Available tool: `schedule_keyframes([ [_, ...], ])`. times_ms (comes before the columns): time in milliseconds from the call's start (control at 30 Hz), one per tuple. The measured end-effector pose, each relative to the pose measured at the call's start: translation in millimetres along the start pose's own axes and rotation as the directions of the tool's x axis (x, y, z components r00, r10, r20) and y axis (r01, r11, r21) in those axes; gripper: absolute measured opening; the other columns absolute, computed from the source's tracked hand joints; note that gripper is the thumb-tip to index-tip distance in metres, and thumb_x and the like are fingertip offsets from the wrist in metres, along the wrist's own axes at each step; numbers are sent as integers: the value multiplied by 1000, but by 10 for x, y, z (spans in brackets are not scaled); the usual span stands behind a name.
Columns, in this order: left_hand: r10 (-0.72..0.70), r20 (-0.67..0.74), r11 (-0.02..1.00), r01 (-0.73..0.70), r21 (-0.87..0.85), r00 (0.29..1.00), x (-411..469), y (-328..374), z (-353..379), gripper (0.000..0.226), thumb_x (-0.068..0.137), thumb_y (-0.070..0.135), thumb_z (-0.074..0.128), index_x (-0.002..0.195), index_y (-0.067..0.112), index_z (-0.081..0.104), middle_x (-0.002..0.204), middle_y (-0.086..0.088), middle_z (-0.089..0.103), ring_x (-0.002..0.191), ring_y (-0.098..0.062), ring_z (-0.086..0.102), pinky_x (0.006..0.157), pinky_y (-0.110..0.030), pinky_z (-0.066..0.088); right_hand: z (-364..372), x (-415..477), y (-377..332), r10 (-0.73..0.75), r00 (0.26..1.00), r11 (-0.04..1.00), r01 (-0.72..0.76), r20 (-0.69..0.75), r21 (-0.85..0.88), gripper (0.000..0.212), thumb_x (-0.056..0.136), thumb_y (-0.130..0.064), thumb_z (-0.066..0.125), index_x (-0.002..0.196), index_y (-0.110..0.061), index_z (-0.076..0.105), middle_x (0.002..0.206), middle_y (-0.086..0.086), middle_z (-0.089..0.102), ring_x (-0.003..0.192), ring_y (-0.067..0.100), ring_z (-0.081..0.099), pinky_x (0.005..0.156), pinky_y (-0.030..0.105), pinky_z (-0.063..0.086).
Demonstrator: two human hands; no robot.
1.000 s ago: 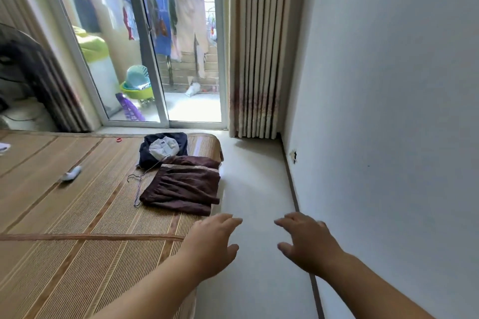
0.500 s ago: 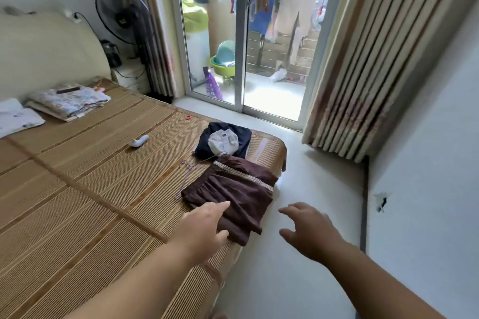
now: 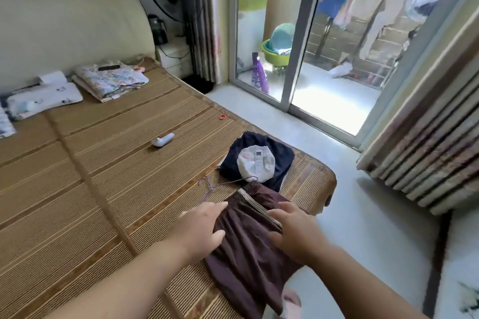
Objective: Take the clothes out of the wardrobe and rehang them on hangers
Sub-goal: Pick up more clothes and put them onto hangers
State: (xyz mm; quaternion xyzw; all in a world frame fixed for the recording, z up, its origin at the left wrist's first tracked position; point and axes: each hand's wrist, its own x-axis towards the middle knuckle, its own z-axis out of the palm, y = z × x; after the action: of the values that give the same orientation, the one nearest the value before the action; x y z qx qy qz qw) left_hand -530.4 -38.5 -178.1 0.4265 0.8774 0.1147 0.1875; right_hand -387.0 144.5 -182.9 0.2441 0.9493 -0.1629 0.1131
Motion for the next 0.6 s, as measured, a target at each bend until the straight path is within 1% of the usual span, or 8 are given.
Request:
schedule_keyframes([
  [100, -101, -7, 995, 101, -23, 995, 445, -81, -3, 63, 91, 39, 51, 147, 31, 26, 146, 8, 38, 132, -14, 40, 109, -37, 34, -100, 686, 147, -94, 993, 994, 98, 70, -55, 55, 85, -46, 54, 137, -38, 41, 149, -4, 31, 134, 20, 37, 105, 44, 36],
  [200, -247, -9, 966, 245, -85, 969, 861, -146, 72, 62, 90, 38, 52, 147, 31, 27, 145, 8, 38, 131, -15, 41, 108, -39, 34, -213, 1358, 289, -205, 964, 972, 221, 171, -81, 54, 86, -44, 54, 138, -36, 40, 148, -3, 32, 131, 21, 40, 105, 42, 37],
  [233, -306, -5, 945, 303, -119, 952, 1000, -155, 108, 62, 89, 38, 53, 146, 32, 28, 145, 8, 39, 130, -15, 42, 108, -40, 35, -262, 1613, 340, -244, 948, 959, 267, 206, -92, 54, 87, -43, 53, 138, -36, 40, 148, -3, 32, 131, 22, 40, 105, 41, 37],
  [300, -379, 8, 912, 374, -170, 926, 1182, -161, 177, 62, 89, 37, 53, 145, 33, 29, 144, 8, 40, 128, -15, 44, 107, -40, 37, -326, 1970, 399, -298, 922, 935, 335, 247, -120, 54, 86, -41, 53, 138, -37, 38, 148, -3, 32, 130, 23, 41, 105, 41, 36],
  [400, -506, 8, 839, 494, -229, 863, 1516, -212, 344, 61, 88, 37, 53, 145, 34, 30, 144, 8, 40, 128, -16, 44, 106, -37, 38, -298, 2564, 514, -374, 857, 870, 456, 354, -185, 57, 86, -40, 51, 140, -40, 34, 148, -3, 33, 129, 25, 44, 104, 42, 36],
  [467, -564, 25, 798, 553, -240, 825, 1663, -302, 500, 61, 88, 38, 52, 145, 34, 30, 146, 8, 39, 131, -16, 42, 107, -36, 37, -196, 2875, 557, -387, 831, 849, 491, 400, -197, 57, 86, -38, 50, 140, -42, 32, 146, -4, 36, 127, 23, 45, 103, 42, 37],
  [600, -628, 142, 743, 644, -182, 765, 1863, -539, 884, 61, 87, 38, 50, 145, 35, 31, 147, 8, 38, 133, -17, 39, 108, -38, 35, 168, 3321, 634, -380, 816, 858, 487, 436, -164, 59, 86, -35, 54, 140, -44, 31, 145, -4, 36, 129, 22, 42, 103, 41, 37],
])
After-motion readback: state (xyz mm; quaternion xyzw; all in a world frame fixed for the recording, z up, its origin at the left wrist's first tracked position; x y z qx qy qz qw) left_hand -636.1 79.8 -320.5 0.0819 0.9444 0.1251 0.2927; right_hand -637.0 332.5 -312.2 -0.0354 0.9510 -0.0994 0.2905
